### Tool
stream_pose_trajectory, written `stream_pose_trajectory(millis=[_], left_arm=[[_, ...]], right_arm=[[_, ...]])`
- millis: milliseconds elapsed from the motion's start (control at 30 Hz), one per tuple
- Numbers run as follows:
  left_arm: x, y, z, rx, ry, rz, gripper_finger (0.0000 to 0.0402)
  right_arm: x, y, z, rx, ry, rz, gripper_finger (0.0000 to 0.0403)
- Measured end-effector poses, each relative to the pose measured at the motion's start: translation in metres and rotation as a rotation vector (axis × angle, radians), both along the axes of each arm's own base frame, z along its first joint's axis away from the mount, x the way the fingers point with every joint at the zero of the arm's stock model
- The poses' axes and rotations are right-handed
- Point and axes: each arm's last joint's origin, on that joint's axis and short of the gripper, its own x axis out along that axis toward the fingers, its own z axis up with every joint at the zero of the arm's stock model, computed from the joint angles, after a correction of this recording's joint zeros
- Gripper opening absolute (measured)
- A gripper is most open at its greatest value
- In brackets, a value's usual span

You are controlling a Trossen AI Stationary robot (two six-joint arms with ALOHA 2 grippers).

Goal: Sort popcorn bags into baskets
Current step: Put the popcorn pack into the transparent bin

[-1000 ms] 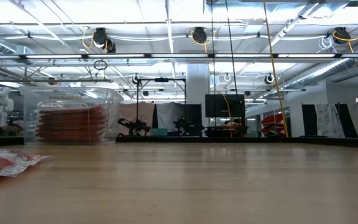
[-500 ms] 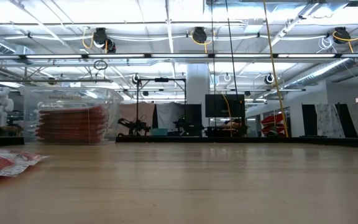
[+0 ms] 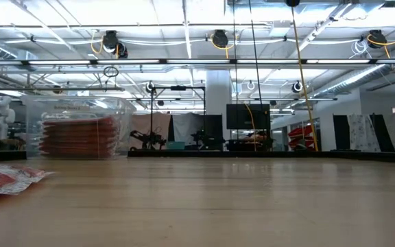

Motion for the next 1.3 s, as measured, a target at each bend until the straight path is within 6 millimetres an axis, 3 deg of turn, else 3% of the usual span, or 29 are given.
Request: stream_pose_trajectory(millis=[333,667,800,1067,1300], left_arm=[[0.020,0.009,-0.023,0.046,0.161,0.004,0.0186],[0.046,0.023,-0.056,0.076,0.356,-0.013,0.0267],[0.058,0.031,-0.066,0.088,0.390,-0.035,0.0278],[0.077,0.040,-0.087,0.095,0.459,-0.141,0.0225],[0.079,0.040,-0.089,0.091,0.464,-0.170,0.0151]], right_arm=[[0.001,-0.006,-0.010,-0.031,0.105,-0.091,0.0012],[0.001,-0.012,-0.015,-0.077,0.154,-0.115,0.0017],[0.001,-0.012,-0.019,-0.084,0.191,-0.112,0.0017],[0.001,-0.012,-0.020,-0.089,0.200,-0.112,0.0017],[0.001,-0.012,-0.022,-0.093,0.228,-0.109,0.0017]])
